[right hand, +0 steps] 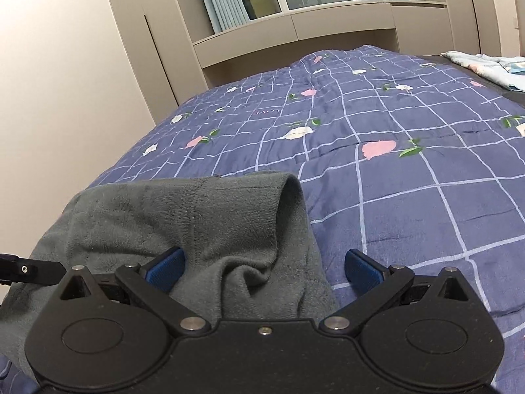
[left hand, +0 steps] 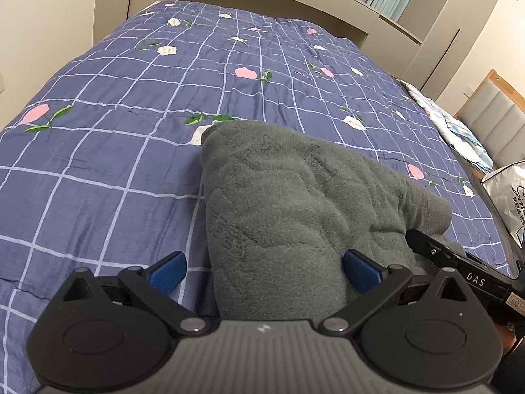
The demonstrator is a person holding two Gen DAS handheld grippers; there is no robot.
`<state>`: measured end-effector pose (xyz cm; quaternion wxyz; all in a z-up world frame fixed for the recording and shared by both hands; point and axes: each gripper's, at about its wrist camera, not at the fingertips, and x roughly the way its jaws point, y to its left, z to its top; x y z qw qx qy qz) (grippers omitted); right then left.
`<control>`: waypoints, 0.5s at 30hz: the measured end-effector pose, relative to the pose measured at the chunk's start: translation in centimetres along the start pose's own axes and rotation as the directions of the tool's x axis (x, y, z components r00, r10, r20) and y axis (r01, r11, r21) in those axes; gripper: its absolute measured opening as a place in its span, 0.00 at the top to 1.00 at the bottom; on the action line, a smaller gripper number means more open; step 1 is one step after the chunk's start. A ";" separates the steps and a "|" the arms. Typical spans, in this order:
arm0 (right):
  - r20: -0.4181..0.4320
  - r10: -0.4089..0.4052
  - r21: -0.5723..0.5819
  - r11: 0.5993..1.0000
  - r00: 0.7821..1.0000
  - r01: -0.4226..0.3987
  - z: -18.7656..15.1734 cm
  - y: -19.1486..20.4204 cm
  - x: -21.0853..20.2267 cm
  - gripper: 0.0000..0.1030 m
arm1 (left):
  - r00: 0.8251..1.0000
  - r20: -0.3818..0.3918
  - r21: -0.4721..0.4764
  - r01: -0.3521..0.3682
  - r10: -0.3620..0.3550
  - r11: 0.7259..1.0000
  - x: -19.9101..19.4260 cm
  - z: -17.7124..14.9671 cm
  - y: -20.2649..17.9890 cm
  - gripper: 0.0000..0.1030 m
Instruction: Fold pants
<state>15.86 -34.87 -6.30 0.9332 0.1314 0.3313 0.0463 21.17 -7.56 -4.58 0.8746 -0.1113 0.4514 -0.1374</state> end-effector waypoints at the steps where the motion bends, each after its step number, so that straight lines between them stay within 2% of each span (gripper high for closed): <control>1: 0.003 0.001 0.001 1.000 1.000 -0.001 0.0 0.0 0.0 0.00 | 1.000 0.002 0.001 0.000 0.000 1.000 0.0 0.0 0.0 0.00; 15: 0.004 0.006 0.006 1.000 1.000 -0.006 -0.2 -0.1 0.0 0.00 | 1.000 -0.002 0.007 0.019 -0.019 1.000 0.2 0.0 0.2 0.00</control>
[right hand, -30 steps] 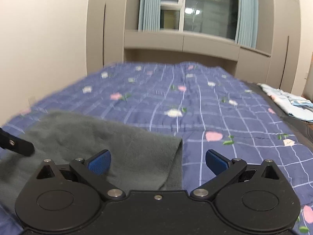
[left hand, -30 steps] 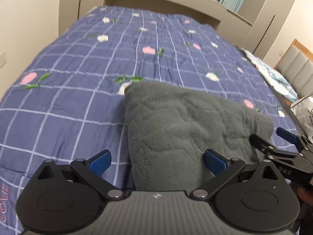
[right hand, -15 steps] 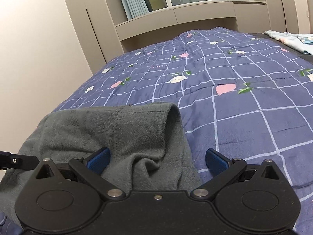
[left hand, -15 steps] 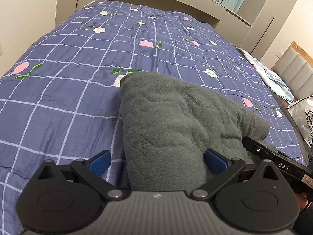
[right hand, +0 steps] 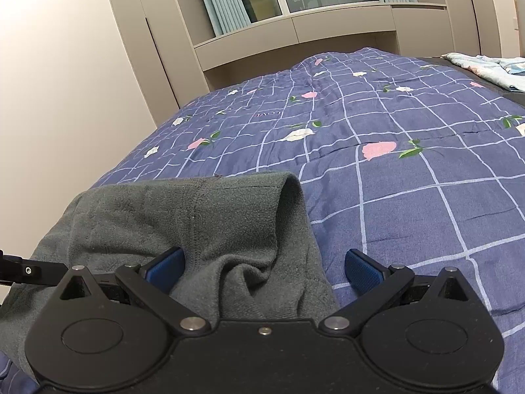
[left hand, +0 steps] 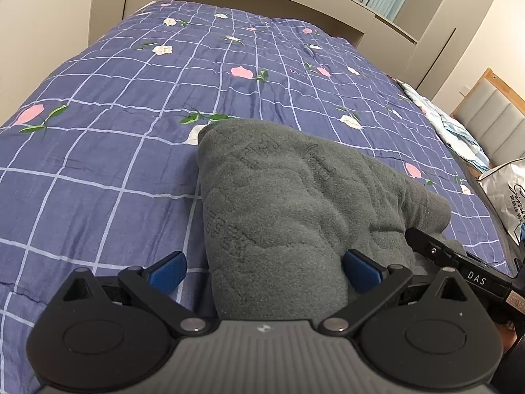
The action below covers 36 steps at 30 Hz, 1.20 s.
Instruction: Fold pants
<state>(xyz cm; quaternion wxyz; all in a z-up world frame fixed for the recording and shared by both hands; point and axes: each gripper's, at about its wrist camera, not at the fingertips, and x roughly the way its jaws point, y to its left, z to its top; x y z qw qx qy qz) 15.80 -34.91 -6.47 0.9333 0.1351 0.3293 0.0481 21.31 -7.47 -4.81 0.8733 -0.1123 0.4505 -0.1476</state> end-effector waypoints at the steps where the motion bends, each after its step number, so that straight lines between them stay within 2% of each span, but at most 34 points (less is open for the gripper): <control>1: 0.000 0.002 0.002 1.000 1.000 -0.002 0.0 0.0 -0.1 0.00 | 1.000 -0.002 0.002 0.006 -0.006 1.000 0.1 0.0 0.1 0.00; 8: -0.005 0.020 0.007 1.000 1.000 -0.020 0.2 -0.2 -0.1 0.00 | 0.994 -0.062 -0.058 0.091 -0.095 0.994 1.2 0.4 1.7 0.00; 11: -0.049 0.093 -0.006 0.996 0.994 -0.093 0.8 -0.4 0.2 0.00 | 0.989 -0.085 -0.060 0.119 -0.124 0.991 1.6 0.7 2.1 0.00; 13: -0.094 0.176 -0.004 0.984 0.980 -0.177 1.1 -0.7 0.4 0.00 | 0.985 -0.099 -0.057 0.134 -0.140 0.989 1.7 0.9 2.3 0.00; 17: -0.159 0.239 -0.036 0.968 0.958 -0.248 2.0 -1.4 0.6 0.00 | 0.976 -0.129 -0.064 0.166 -0.173 0.984 2.2 1.3 2.8 0.00; 21: -0.226 0.304 -0.028 0.948 0.925 -0.318 3.1 -2.5 1.3 0.00 | 0.968 -0.150 -0.068 0.191 -0.199 0.979 2.6 1.7 3.1 0.00; 30: -0.334 0.406 0.029 0.906 0.851 -0.422 4.3 -3.5 3.8 0.00 | 0.953 -0.185 -0.050 0.234 -0.239 0.971 4.3 2.8 2.6 0.00; 36: -0.376 0.429 0.032 0.892 0.821 -0.451 4.6 -3.2 4.2 0.00 | 0.940 -0.217 -0.011 0.269 -0.265 0.963 4.8 3.3 2.5 0.00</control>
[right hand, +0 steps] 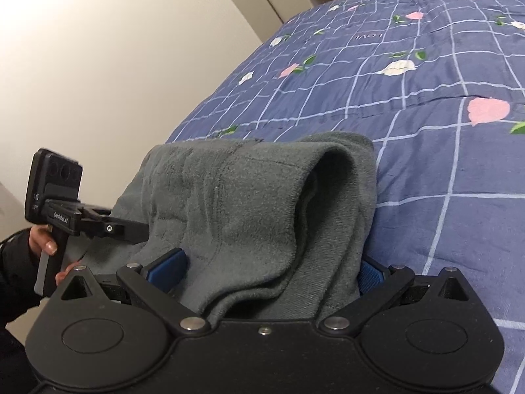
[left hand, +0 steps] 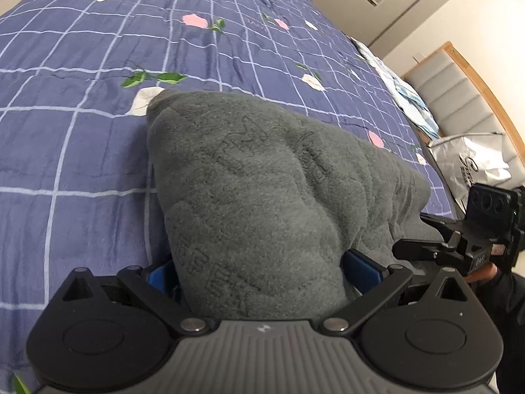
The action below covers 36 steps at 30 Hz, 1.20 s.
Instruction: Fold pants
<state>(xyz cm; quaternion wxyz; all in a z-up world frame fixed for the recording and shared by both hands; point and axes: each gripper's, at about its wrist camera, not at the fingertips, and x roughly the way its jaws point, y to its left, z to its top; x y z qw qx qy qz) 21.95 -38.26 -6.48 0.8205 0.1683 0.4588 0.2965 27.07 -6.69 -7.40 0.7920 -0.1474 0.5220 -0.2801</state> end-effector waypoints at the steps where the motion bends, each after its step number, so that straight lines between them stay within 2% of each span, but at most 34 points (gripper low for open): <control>1: 0.001 0.005 0.003 1.000 1.000 -0.005 0.0 -0.1 0.1 0.00 | 1.000 0.002 0.006 0.006 -0.006 1.000 0.1 0.0 0.1 0.00; 8: 0.026 -0.009 -0.003 1.000 1.000 0.009 -0.2 -0.4 0.9 0.00 | 0.999 0.041 0.054 -0.015 0.013 0.998 0.4 -0.1 -0.7 0.00; 18: 0.019 -0.116 0.036 0.993 0.993 0.116 -0.2 1.8 1.1 0.00 | 0.993 0.045 0.059 -0.113 0.111 0.992 0.0 -0.6 -2.3 0.00; 23: 0.034 -0.111 0.050 0.993 0.993 0.110 -0.4 1.3 1.2 0.00 | 0.993 0.057 0.073 -0.109 0.105 0.991 0.0 -0.8 -2.1 0.00; 28: 0.048 -0.118 0.052 0.992 0.992 0.116 -0.6 1.4 0.9 0.00 | 0.993 0.033 0.067 -0.119 0.117 0.991 0.0 -0.5 -2.4 0.02; 33: 0.069 -0.134 0.070 0.989 0.989 0.129 -0.7 2.0 0.2 0.09 | 0.990 0.045 0.083 -0.135 0.132 0.987 -0.8 -0.5 -3.2 0.09; 36: 0.078 -0.140 0.076 0.988 0.987 0.134 -0.9 2.4 -0.3 0.13 | 0.990 0.049 0.088 -0.138 0.134 0.986 -0.7 -0.6 -3.3 0.07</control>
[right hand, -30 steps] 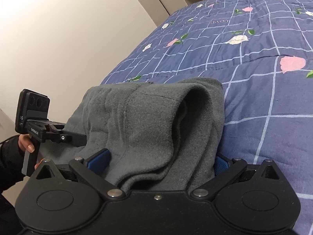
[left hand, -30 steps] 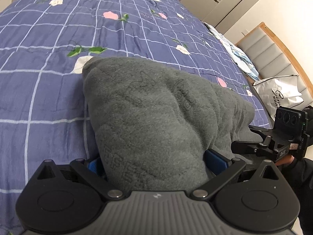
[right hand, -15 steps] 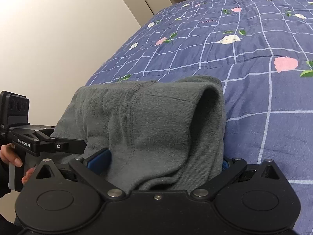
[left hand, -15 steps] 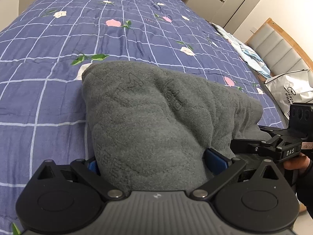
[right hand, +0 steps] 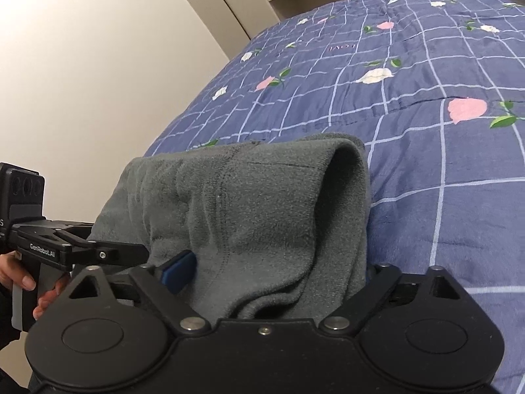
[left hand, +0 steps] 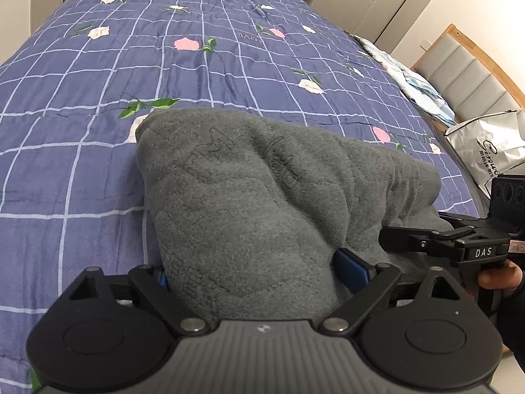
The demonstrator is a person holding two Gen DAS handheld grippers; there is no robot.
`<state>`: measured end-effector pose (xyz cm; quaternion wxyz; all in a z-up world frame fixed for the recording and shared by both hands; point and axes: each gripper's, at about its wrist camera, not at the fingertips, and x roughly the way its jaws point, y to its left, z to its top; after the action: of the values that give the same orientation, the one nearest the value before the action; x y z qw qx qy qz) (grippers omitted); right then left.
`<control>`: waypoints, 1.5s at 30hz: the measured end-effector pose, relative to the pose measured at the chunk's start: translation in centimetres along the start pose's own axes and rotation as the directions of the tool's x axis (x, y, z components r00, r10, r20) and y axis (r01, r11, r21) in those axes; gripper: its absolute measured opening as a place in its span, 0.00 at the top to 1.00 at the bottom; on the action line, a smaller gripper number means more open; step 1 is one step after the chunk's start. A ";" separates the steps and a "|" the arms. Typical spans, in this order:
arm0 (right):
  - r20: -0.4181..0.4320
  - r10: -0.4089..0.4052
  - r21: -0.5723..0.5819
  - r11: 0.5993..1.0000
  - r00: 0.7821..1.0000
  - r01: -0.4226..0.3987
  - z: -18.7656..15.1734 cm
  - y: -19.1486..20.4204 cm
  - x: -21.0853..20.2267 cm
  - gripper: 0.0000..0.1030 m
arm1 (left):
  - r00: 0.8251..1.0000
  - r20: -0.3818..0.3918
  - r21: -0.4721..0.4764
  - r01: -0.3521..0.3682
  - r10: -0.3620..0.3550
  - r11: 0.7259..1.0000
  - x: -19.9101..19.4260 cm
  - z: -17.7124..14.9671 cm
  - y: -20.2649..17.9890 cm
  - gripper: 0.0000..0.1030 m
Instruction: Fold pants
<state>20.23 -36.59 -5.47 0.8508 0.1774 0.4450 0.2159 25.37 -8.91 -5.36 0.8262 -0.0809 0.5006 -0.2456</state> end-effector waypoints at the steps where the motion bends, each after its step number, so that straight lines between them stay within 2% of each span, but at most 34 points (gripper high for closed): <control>1: 0.000 -0.007 0.004 1.000 1.000 0.007 -0.1 0.0 0.0 0.13 | 1.000 0.002 -0.004 -0.002 0.002 1.000 0.1 -0.1 0.0 0.03; 5: 0.007 -0.019 0.023 1.000 1.000 0.018 -0.2 0.0 0.5 0.11 | 1.000 -0.002 -0.003 -0.005 0.005 1.000 0.7 -0.5 -0.1 0.00; 8: 0.021 -0.034 0.025 0.999 0.999 0.034 -0.3 0.5 0.2 0.13 | 1.000 -0.006 -0.005 -0.008 0.008 1.000 0.2 -0.3 -0.3 0.06; 13: 0.028 -0.057 0.046 0.997 0.998 0.056 -0.1 1.8 -1.1 0.29 | 1.000 -0.001 -0.008 -0.018 0.018 1.000 -1.1 -0.1 -0.7 0.19; 16: 0.026 -0.084 0.050 0.995 0.996 0.082 0.2 3.2 -1.7 0.35 | 1.000 0.003 -0.023 -0.027 0.027 0.999 -2.0 -0.1 -1.0 0.24; 21: 0.049 -0.080 0.086 0.993 0.996 0.075 0.5 4.8 -2.9 0.42 | 0.999 0.007 -0.048 -0.032 0.032 0.998 -3.9 -0.5 -1.3 0.28; 25: 0.046 -0.075 0.062 0.995 0.996 0.072 0.8 7.6 -3.3 0.44 | 0.999 0.012 -0.078 -0.050 0.051 0.996 -6.1 -0.8 -0.5 0.29; 38: -0.045 0.039 0.090 0.995 0.998 -0.035 1.7 18.6 2.7 0.46 | 0.981 0.049 -0.154 -0.177 0.187 0.972 -15.6 -1.7 8.0 0.30; 45: -0.068 0.051 0.088 0.995 0.996 -0.045 1.5 22.0 6.6 0.46 | 0.976 0.033 -0.194 -0.204 0.215 0.959 -16.5 -2.1 12.3 0.30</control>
<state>20.24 -14.73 1.67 0.8208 0.2168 0.4790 0.2232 21.29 10.04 1.92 0.8493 -0.1123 0.5049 -0.1057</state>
